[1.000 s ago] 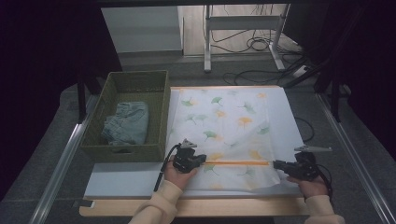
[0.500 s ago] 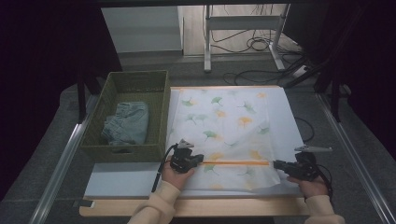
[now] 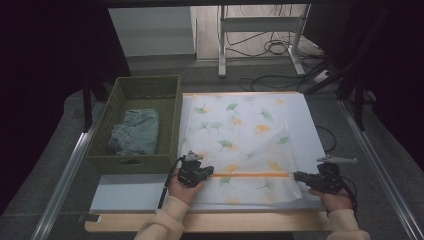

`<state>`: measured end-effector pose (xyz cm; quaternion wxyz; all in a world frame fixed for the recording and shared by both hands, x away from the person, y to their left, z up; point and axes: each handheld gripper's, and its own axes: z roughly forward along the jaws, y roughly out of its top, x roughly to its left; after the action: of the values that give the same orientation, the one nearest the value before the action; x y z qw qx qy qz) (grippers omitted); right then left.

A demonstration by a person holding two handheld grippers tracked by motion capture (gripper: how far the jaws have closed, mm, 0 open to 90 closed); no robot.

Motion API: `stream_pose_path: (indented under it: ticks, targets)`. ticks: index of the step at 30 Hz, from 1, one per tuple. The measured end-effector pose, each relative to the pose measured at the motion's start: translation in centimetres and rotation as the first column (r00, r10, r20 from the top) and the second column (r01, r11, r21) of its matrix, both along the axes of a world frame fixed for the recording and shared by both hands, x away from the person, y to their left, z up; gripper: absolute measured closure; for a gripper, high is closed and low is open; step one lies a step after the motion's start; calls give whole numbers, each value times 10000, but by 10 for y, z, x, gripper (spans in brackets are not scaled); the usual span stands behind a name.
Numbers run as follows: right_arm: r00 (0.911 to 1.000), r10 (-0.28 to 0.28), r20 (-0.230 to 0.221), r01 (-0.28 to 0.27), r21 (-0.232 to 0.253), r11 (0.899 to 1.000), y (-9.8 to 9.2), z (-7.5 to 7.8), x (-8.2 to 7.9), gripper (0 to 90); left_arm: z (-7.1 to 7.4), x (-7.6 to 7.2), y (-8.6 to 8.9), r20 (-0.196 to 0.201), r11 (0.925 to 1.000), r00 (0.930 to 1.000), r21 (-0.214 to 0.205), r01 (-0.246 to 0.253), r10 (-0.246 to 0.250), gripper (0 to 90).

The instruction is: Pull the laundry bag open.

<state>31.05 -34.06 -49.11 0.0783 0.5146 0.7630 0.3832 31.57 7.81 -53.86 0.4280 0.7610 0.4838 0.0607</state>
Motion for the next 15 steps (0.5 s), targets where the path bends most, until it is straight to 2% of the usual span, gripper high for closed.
stream_pose_path:
  ticks: [15]
  targets:
    - [10000,-22,-2,22,-61,10000,-1,0,0,854,0,-7,9,125,9996,9996,125,-272,270,900]
